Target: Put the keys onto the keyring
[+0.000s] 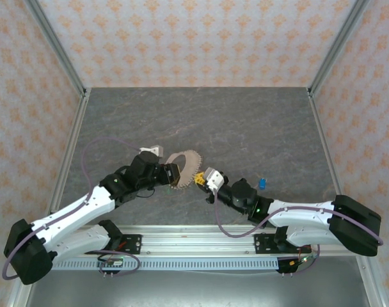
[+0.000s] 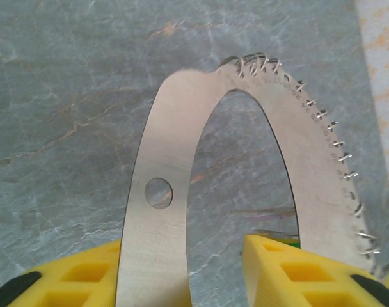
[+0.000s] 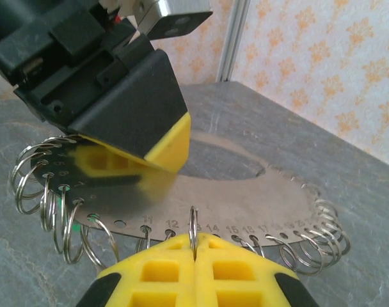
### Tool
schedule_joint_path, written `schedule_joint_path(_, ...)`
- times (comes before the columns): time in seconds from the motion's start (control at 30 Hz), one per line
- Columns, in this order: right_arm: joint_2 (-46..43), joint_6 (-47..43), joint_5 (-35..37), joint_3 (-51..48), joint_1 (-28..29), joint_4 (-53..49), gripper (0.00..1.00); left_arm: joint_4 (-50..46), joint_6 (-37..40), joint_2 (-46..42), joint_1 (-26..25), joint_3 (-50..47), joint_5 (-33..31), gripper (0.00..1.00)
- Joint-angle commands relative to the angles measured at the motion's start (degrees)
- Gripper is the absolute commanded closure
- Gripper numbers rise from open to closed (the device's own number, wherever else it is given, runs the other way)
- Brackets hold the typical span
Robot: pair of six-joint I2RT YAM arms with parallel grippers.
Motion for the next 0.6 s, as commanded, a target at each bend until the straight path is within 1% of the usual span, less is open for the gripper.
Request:
schedule_joint_path(0.0,-0.8,2.3,1.4,-0.3,-0.4,-1.4,1.0,4.8,-1.7,1.6,0.3,-2.1,-1.2,0.54)
schedule_joint_path(0.17,0.4,3.7,2.5,-0.4,-1.3,-4.1,1.0,7.0,-1.7,4.1,0.3,-4.4,-1.0,0.53)
schedule_joint_path(0.3,0.7,3.5,4.8,0.0,-1.5,-7.7,1.0,9.4,-2.4,5.5,0.3,-6.5,-0.6,0.52)
schedule_joint_path(0.47,0.9,0.2,9.3,3.3,-1.4,-18.9,1.0,10.8,-2.9,5.3,0.2,-8.5,-1.3,0.51)
schedule_joint_path(0.57,0.5,-4.3,9.4,5.1,-0.9,-24.2,1.0,9.5,-2.2,3.0,0.3,-8.9,-3.6,0.5)
